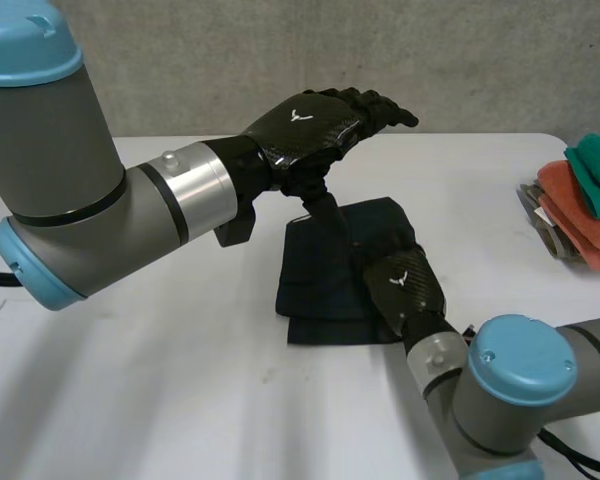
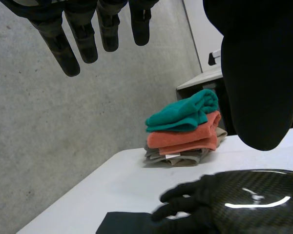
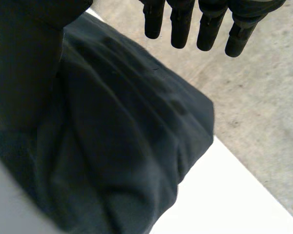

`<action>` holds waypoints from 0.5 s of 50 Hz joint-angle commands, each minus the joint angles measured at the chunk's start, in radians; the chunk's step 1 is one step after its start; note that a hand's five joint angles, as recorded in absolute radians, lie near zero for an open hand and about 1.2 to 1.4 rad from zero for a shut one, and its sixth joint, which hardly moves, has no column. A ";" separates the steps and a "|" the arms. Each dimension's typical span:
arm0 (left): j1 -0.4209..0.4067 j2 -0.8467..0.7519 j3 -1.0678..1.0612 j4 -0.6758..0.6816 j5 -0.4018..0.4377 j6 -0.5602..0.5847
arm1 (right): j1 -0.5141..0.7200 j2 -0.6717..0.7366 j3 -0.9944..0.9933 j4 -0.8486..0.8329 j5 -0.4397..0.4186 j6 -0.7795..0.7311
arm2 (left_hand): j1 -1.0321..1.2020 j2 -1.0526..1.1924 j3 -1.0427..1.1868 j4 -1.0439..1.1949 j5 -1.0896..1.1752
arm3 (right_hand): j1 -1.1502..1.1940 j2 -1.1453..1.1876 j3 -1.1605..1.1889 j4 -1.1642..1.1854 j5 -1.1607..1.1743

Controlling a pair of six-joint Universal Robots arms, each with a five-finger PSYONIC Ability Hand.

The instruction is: Fold the laundry.

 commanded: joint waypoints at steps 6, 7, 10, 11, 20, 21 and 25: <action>0.000 -0.006 -0.010 0.000 -0.017 -0.004 | -0.015 0.139 -0.209 0.033 0.044 0.000 | 0.013 -0.003 -0.010 -0.002 -0.020 | 0.308 0.319 0.323 0.321 0.312; 0.001 -0.007 -0.010 0.000 -0.017 -0.004 | -0.016 0.144 -0.233 0.057 0.041 0.000 | 0.016 0.000 -0.007 0.001 -0.017 | 0.858 0.870 0.873 0.872 0.863; 0.000 -0.006 -0.012 0.000 -0.020 -0.004 | -0.022 0.141 -0.271 0.072 0.021 0.007 | 0.013 -0.003 -0.010 -0.002 -0.020 | 1.177 1.188 1.192 1.191 1.181; 0.001 -0.006 -0.013 0.000 -0.020 -0.004 | -0.022 0.139 -0.281 0.074 0.016 0.007 | 0.016 0.000 -0.007 0.001 -0.017 | 1.177 1.188 1.192 1.191 1.181; 0.001 0.040 0.004 0.012 -0.026 -0.005 | -0.097 0.058 -0.448 0.105 -0.062 0.024 | 0.013 -0.003 -0.010 -0.002 -0.020 | 1.177 1.188 1.192 1.191 1.181; 0.000 0.045 0.007 0.015 -0.030 -0.005 | -0.111 0.044 -0.468 0.111 -0.065 0.030 | 0.013 -0.003 -0.010 -0.002 -0.020 | 1.177 1.188 1.192 1.191 1.181; 0.000 0.068 0.019 0.040 -0.056 -0.014 | -0.189 -0.006 -0.580 0.175 -0.084 0.064 | 0.013 -0.003 -0.010 -0.002 -0.020 | 1.177 1.188 1.192 1.191 1.181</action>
